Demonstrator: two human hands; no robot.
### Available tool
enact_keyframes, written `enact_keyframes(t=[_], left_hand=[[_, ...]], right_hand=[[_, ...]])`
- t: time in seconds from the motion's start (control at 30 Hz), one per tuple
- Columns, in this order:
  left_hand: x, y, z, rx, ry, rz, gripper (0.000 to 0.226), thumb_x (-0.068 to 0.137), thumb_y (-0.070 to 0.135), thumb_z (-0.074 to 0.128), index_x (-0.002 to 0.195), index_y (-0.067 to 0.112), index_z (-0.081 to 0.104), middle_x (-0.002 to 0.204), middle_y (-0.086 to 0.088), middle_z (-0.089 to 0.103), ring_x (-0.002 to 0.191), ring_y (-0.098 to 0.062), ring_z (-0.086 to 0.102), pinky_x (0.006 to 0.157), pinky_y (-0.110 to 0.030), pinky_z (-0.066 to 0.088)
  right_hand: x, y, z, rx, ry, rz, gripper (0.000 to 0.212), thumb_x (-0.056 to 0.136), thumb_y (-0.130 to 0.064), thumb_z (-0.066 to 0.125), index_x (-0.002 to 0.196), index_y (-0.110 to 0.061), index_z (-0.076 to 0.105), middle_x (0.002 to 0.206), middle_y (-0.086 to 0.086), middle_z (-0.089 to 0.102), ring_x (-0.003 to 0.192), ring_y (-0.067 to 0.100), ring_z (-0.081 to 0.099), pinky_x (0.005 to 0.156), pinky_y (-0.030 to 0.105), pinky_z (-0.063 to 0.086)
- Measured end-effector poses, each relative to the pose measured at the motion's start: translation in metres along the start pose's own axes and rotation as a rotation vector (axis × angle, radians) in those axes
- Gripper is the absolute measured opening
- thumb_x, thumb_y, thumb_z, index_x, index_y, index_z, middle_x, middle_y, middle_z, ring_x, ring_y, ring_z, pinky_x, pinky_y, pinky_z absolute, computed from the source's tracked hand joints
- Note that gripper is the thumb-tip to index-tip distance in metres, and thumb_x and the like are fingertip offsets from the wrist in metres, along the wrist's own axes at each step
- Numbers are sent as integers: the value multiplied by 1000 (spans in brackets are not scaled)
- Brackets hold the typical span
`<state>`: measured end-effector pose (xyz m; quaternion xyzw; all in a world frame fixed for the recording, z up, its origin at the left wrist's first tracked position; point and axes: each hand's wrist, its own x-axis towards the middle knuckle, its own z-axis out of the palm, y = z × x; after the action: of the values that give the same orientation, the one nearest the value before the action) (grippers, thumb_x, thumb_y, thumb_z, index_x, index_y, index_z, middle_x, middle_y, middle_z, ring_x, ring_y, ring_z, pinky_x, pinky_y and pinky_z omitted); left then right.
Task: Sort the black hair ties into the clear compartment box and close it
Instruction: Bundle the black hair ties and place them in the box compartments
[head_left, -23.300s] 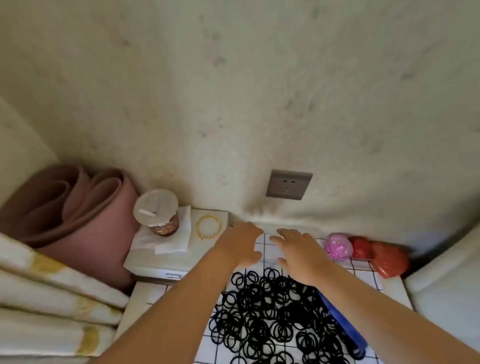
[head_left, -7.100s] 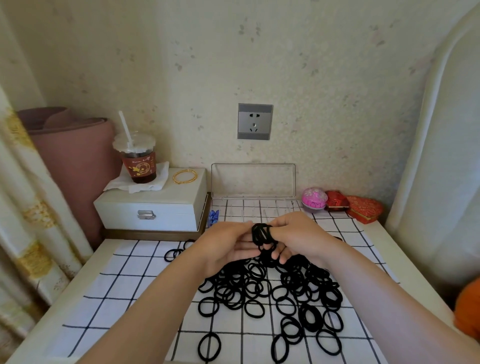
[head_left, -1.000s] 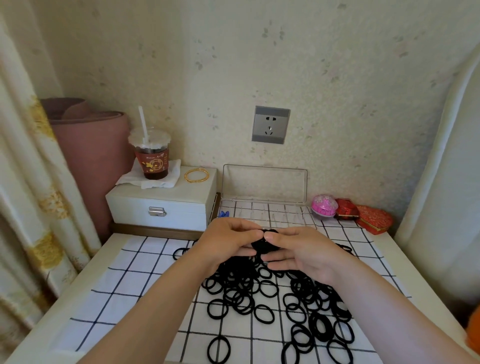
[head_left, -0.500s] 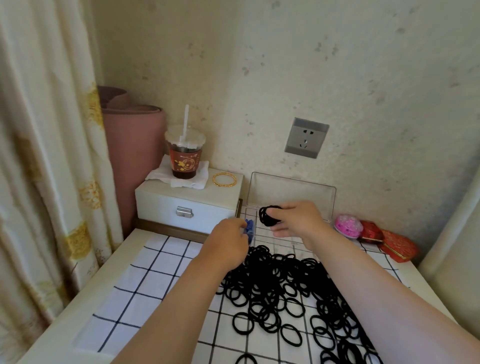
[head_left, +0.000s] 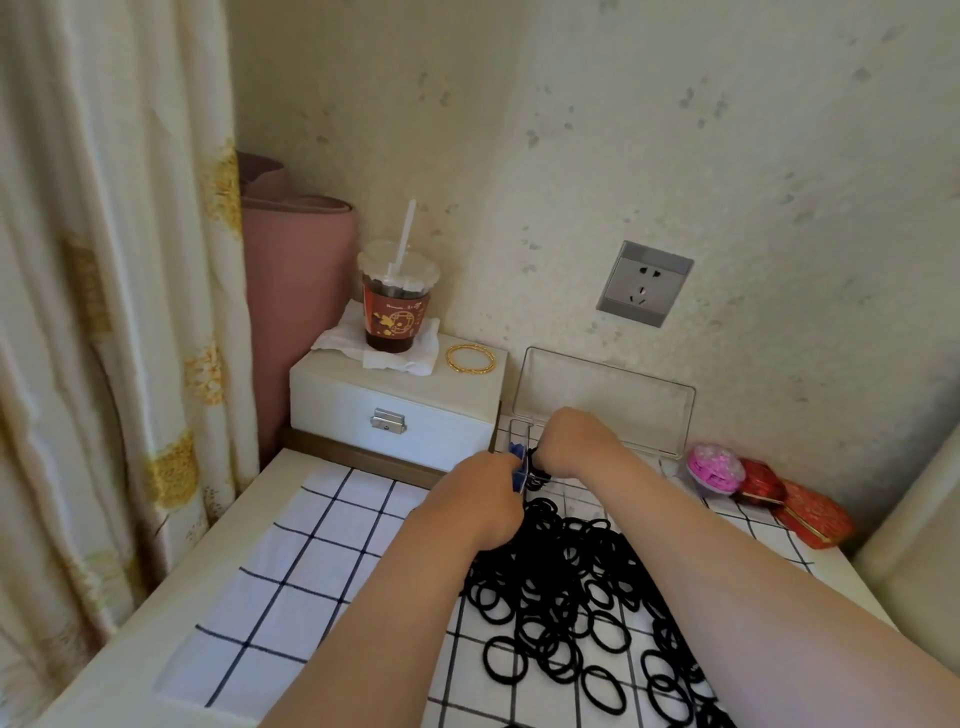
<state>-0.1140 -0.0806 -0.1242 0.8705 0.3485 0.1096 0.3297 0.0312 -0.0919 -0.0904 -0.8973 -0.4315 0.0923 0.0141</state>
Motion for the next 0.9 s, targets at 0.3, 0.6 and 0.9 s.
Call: enact_keyframes(t=[0.3,0.6,0.9], left_hand=[[2,1,0,-1,4,-3,47,96,11,47,143,18,46,139,-9,52,124,-25,52,98,-31,43],[3,1,0,30,-2,18,51,98,19,48,148,22,41,144,-8,48,127,-25,49,102,-35,44],[6,0,1,50,-5,19,50,98,21,47,147,22,40,143,-8,49,125,-24,51,100,-35,46]], right_hand=[[-16,18,-29,27,-156,-183,49,93,4,40,135,-9,62,143,12,55,132,29,50,106,31,40],[-24,33,8,-191,-70,-295,43,97,-31,45,137,-27,59,167,8,10,153,26,0,123,51,0],[-29,33,7,37,196,-305,32,97,-41,47,103,-33,78,159,-4,36,151,20,16,121,51,4]])
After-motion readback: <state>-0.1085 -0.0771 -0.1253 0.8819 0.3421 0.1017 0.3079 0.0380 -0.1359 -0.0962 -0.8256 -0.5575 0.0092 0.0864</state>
